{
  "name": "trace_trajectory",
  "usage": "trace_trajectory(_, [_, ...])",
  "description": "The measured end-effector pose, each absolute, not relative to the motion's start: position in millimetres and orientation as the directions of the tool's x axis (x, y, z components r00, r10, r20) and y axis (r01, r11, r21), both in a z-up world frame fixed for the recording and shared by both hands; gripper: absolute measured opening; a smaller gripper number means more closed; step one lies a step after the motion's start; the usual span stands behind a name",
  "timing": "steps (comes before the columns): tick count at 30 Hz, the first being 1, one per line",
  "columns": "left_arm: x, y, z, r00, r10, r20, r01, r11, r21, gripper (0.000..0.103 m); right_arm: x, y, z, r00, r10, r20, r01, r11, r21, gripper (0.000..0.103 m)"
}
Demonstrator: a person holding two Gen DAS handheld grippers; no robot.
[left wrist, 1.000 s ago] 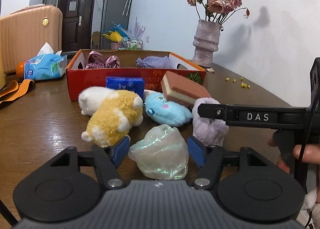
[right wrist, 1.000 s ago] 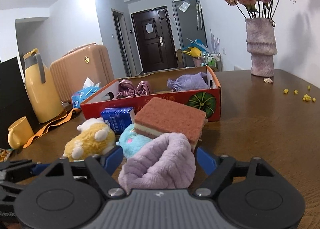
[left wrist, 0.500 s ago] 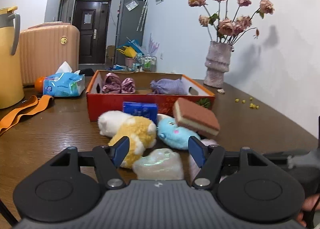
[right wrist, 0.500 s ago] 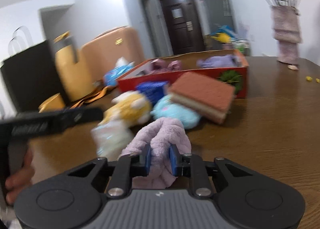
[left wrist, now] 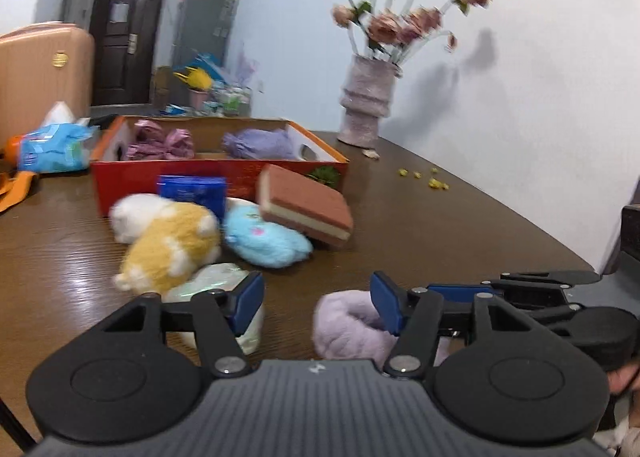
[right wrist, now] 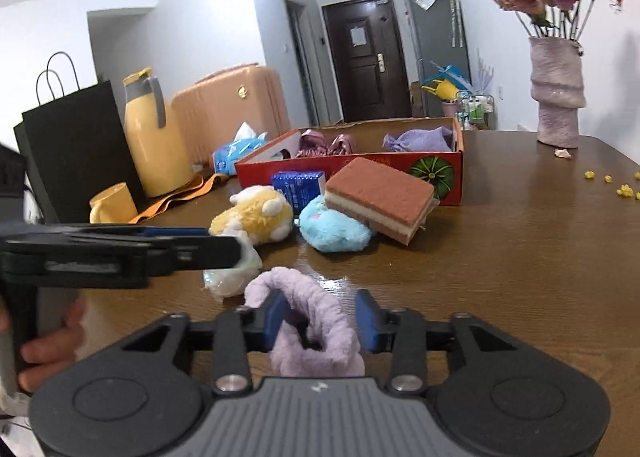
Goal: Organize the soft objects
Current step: 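Close the left gripper on the lilac ring while the right gripper holds it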
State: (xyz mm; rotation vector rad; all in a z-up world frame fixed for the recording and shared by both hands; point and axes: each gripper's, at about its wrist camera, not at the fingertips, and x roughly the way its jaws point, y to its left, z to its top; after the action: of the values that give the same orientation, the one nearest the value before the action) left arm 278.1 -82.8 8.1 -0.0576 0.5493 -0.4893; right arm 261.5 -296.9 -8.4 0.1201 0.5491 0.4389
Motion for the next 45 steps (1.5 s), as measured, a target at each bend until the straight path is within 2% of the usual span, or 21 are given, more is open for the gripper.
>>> trace_trajectory(2, [284.7,-92.0,1.7,0.707,-0.481,-0.518,0.455,0.871,-0.187,0.056,257.4,-298.7,-11.6,0.773,0.404,-0.49,-0.344,0.915,0.211,0.04])
trace_trajectory(4, [291.3,-100.2,-7.8,0.688,-0.463,-0.559,0.447,0.877,-0.177,0.042,256.4,-302.5,-16.8,0.773,0.387,-0.502,-0.315,0.922,0.225,0.04])
trace_trajectory(5, [292.1,-102.6,-12.2,0.686,-0.448,-0.573,0.438,0.884,-0.166,0.031,257.0,-305.6,-19.6,0.772,0.385,-0.506,-0.306,0.923,0.235,0.04])
trace_trajectory(6, [289.8,-102.8,-14.2,0.687,-0.448,-0.573,0.436,0.884,-0.168,0.024,256.3,-308.9,-21.1,0.776,0.376,-0.507,-0.292,0.926,0.241,0.04])
trace_trajectory(7, [285.3,-101.7,-14.4,0.686,-0.456,-0.567,0.441,0.88,-0.175,0.024,255.0,-312.3,-22.1,0.782,0.366,-0.504,-0.278,0.929,0.245,0.04])
trace_trajectory(10, [262.2,-102.5,-15.9,0.71,-0.43,-0.558,0.428,0.892,-0.143,0.023,251.2,-319.1,-19.9,0.812,0.338,-0.475,-0.256,0.939,0.23,0.04])
trace_trajectory(12, [244.1,-103.5,-21.3,0.737,-0.392,-0.551,0.411,0.907,-0.095,0.023,250.3,-322.8,-17.2,0.81,0.372,-0.454,-0.28,0.924,0.259,0.04])
trace_trajectory(14, [234.1,-102.3,-26.6,0.733,-0.383,-0.563,0.398,0.912,-0.102,0.023,248.6,-326.1,-15.2,0.803,0.415,-0.428,-0.301,0.902,0.31,0.04])
trace_trajectory(19, [219.9,-96.5,-34.6,0.691,-0.409,-0.596,0.411,0.901,-0.142,0.025,247.4,-316.1,-27.3,0.767,0.44,-0.467,-0.297,0.889,0.349,0.042])
trace_trajectory(20, [216.9,-92.6,-32.0,0.676,-0.438,-0.593,0.436,0.886,-0.157,0.028,245.4,-310.7,-31.8,0.762,0.431,-0.484,-0.294,0.896,0.334,0.042])
trace_trajectory(24, [206.4,-65.7,-10.2,0.655,-0.567,-0.498,0.508,0.82,-0.264,0.049,237.7,-301.7,-45.2,0.754,0.424,-0.502,-0.299,0.901,0.313,0.042])
trace_trajectory(26, [213.7,-63.3,-1.6,0.676,-0.552,-0.488,0.474,0.833,-0.286,0.051,234.8,-300.3,-48.5,0.759,0.421,-0.496,-0.295,0.902,0.315,0.042])
trace_trajectory(29, [229.7,-76.9,-6.3,0.697,-0.478,-0.535,0.407,0.877,-0.253,0.05,230.8,-297.5,-47.5,0.77,0.402,-0.496,-0.292,0.913,0.285,0.042])
trace_trajectory(33, [239.3,-87.4,-27.8,0.663,-0.445,-0.602,0.369,0.894,-0.254,0.046,220.8,-294.3,-46.2,0.787,0.366,-0.497,-0.286,0.93,0.231,0.042])
trace_trajectory(35, [234.5,-84.3,-32.4,0.671,-0.435,-0.6,0.345,0.9,-0.267,0.046,218.1,-296.1,-48.1,0.794,0.343,-0.502,-0.265,0.938,0.223,0.047])
trace_trajectory(38, [229.5,-82.0,-33.4,0.666,-0.447,-0.597,0.339,0.894,-0.291,0.04,218.3,-302.2,-49.7,0.788,0.344,-0.51,-0.23,0.933,0.275,0.049])
trace_trajectory(43, [224.0,-79.7,-34.7,0.659,-0.461,-0.595,0.32,0.887,-0.332,0.031,213.3,-302.6,-45.8,0.776,0.382,-0.501,-0.222,0.91,0.35,0.037])
trace_trajectory(45, [221.2,-81.2,-34.5,0.668,-0.453,-0.591,0.317,0.891,-0.324,0.031,210.9,-303.4,-44.3,0.773,0.397,-0.495,-0.219,0.899,0.379,0.037])
